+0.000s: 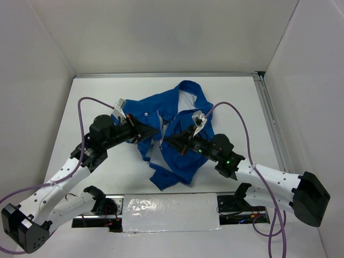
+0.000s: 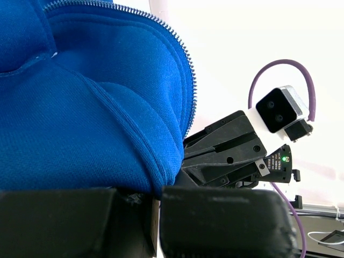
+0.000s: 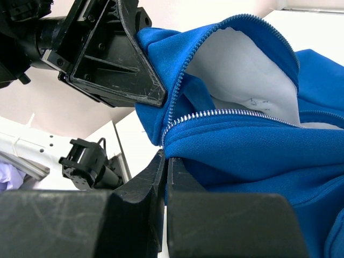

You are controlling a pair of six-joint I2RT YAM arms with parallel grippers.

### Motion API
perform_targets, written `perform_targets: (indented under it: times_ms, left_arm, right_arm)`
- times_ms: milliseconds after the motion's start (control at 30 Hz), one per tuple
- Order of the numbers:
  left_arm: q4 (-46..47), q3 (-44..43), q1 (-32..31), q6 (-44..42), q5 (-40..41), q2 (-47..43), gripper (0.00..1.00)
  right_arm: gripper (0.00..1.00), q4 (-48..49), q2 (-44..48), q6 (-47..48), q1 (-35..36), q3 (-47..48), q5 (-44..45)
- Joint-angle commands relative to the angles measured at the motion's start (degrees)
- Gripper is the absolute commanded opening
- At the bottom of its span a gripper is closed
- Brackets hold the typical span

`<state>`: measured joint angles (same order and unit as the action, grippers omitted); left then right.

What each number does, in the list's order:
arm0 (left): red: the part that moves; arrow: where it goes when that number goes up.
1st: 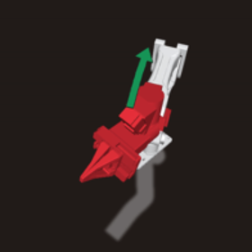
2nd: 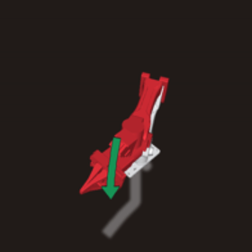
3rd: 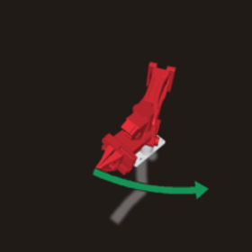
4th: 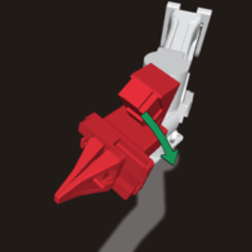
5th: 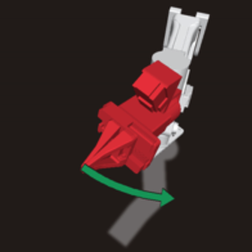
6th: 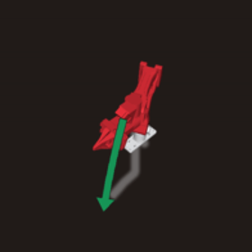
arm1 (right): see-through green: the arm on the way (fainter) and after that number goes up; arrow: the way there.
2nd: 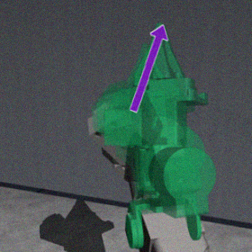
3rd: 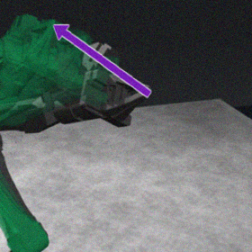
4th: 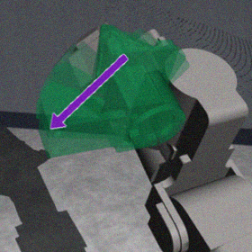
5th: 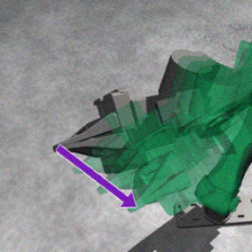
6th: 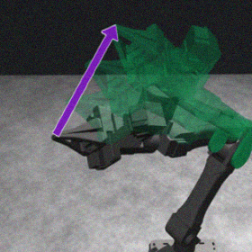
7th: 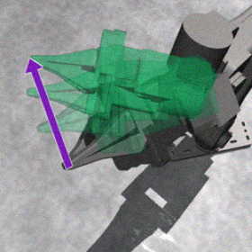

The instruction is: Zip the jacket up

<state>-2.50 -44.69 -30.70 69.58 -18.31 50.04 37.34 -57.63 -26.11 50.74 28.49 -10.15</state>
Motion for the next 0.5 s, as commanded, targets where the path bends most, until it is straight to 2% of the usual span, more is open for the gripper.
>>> perform_targets:
  times_ms: [0,467]
  left_arm:
    - [3.82,0.04,-0.42,1.08,-1.29,-0.56,0.0]
    - [3.29,-0.22,-0.42,1.52,-3.23,0.05,0.0]
  right_arm:
    - [0.0,6.51,0.5,0.18,-0.2,1.3,0.13]
    - [0.0,9.23,1.11,0.88,-0.29,0.87,3.3]
